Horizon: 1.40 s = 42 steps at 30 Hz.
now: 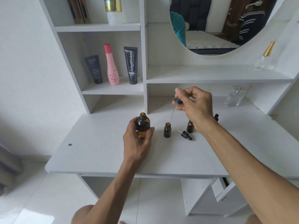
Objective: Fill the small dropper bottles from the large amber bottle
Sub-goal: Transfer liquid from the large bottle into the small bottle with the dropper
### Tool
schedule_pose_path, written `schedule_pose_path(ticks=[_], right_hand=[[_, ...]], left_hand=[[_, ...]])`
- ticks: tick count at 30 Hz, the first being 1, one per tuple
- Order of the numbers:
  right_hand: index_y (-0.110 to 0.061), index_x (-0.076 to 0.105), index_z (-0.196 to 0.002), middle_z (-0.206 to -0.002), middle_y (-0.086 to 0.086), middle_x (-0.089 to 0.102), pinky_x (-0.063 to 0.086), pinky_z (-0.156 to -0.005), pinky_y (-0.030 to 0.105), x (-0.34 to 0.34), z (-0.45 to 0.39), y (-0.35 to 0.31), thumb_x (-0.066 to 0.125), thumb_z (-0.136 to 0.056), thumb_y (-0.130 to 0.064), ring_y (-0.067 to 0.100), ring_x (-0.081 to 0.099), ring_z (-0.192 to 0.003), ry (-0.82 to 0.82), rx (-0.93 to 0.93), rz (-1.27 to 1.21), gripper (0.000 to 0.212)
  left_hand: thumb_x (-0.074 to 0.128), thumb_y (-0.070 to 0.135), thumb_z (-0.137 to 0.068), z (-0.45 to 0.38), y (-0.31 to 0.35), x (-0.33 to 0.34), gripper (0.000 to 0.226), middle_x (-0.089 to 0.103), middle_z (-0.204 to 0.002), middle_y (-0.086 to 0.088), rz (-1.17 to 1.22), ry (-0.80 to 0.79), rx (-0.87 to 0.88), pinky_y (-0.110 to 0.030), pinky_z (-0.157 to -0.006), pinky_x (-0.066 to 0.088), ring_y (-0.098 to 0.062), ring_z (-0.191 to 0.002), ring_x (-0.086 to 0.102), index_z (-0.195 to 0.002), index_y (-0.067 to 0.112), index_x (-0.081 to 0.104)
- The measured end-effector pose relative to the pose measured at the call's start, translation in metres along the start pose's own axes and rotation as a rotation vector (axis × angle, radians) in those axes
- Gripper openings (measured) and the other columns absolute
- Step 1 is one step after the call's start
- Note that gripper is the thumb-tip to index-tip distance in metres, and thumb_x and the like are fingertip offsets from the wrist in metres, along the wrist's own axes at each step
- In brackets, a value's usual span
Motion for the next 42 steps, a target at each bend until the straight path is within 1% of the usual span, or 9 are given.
schedule_pose_path(ticks=[5,11,15,21,25,29,31,37,42], right_hand=[[-0.007,0.067,-0.079,-0.079,0.005,0.069,0.061,-0.063,0.029,0.004,0.0,-0.005,0.075,-0.09,-0.024,0.021,0.076,-0.069,-0.03,-0.026,0.017,0.022],[-0.01,0.066,-0.076,-0.078,0.004,0.07,0.059,-0.061,0.027,0.01,-0.001,-0.01,0.075,-0.091,-0.024,0.02,0.076,-0.068,-0.065,-0.058,0.068,0.022],[-0.012,0.066,-0.076,-0.078,0.003,0.071,0.06,-0.062,0.028,0.013,-0.002,-0.013,0.075,-0.09,-0.026,0.018,0.076,-0.067,-0.083,-0.077,0.104,0.022],[-0.009,0.067,-0.078,-0.078,0.006,0.07,0.059,-0.059,0.026,0.015,-0.002,-0.017,0.075,-0.09,-0.025,0.019,0.076,-0.065,-0.092,-0.107,0.122,0.022],[-0.009,0.068,-0.079,-0.082,0.011,0.072,0.061,-0.061,0.031,0.016,-0.002,-0.019,0.075,-0.09,-0.026,0.019,0.075,-0.064,-0.099,-0.127,0.147,0.022],[-0.008,0.067,-0.079,-0.082,0.011,0.073,0.063,-0.063,0.034,0.017,-0.003,-0.021,0.075,-0.09,-0.026,0.019,0.075,-0.063,-0.1,-0.134,0.158,0.022],[-0.009,0.067,-0.078,-0.083,0.012,0.073,0.062,-0.062,0.033,0.017,-0.003,-0.022,0.075,-0.09,-0.025,0.019,0.075,-0.063,-0.102,-0.134,0.157,0.022],[-0.012,0.066,-0.075,-0.081,0.008,0.072,0.055,-0.055,0.02,0.02,-0.001,-0.023,0.075,-0.09,-0.024,0.021,0.075,-0.065,-0.107,-0.136,0.139,0.021],[-0.009,0.067,-0.078,-0.081,0.008,0.072,0.057,-0.056,0.023,0.02,-0.002,-0.019,0.076,-0.09,-0.025,0.018,0.075,-0.062,-0.113,-0.128,0.147,0.022]], left_hand=[[0.076,0.022,-0.086,-0.001,0.0,0.0,0.041,0.069,-0.103,0.009,-0.003,-0.002,0.006,-0.005,-0.073,0.045,0.01,-0.09,0.062,-0.122,0.023,0.056],[0.076,0.022,-0.086,0.0,-0.001,0.0,0.041,0.069,-0.104,0.01,-0.01,-0.005,0.001,-0.003,-0.073,0.042,0.012,-0.091,0.061,-0.121,0.025,0.055],[0.076,0.025,-0.086,-0.001,-0.001,0.0,0.042,0.069,-0.106,0.009,-0.007,-0.008,0.003,-0.013,-0.077,0.049,0.009,-0.092,0.061,-0.123,0.025,0.055],[0.076,0.021,-0.086,0.0,0.001,0.0,0.04,0.068,-0.103,0.011,-0.004,-0.005,0.008,-0.002,-0.073,0.042,0.012,-0.089,0.061,-0.12,0.025,0.056],[0.077,0.02,-0.086,0.001,0.001,-0.001,0.04,0.069,-0.103,0.01,-0.004,-0.006,0.012,-0.001,-0.072,0.041,0.012,-0.088,0.061,-0.12,0.023,0.056],[0.077,0.021,-0.086,0.0,0.001,0.0,0.041,0.069,-0.103,0.009,-0.002,-0.005,0.018,-0.003,-0.073,0.042,0.01,-0.089,0.062,-0.121,0.022,0.056],[0.077,0.021,-0.085,0.0,0.001,0.0,0.041,0.07,-0.104,0.009,-0.002,-0.004,0.02,-0.003,-0.073,0.043,0.008,-0.09,0.063,-0.121,0.022,0.056],[0.077,0.022,-0.085,0.0,0.0,0.0,0.041,0.07,-0.105,0.008,-0.011,-0.005,0.022,-0.003,-0.073,0.042,0.007,-0.09,0.063,-0.121,0.022,0.056],[0.076,0.023,-0.085,0.0,0.0,0.0,0.041,0.07,-0.105,0.009,-0.013,-0.007,0.022,-0.004,-0.072,0.042,0.005,-0.091,0.064,-0.121,0.023,0.056]])
Point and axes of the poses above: each hand's wrist, its own z-axis away from the middle knuckle, its own x-axis out of the palm, y = z × x, the point moved 9 cm from there along -z, towards the middle knuckle
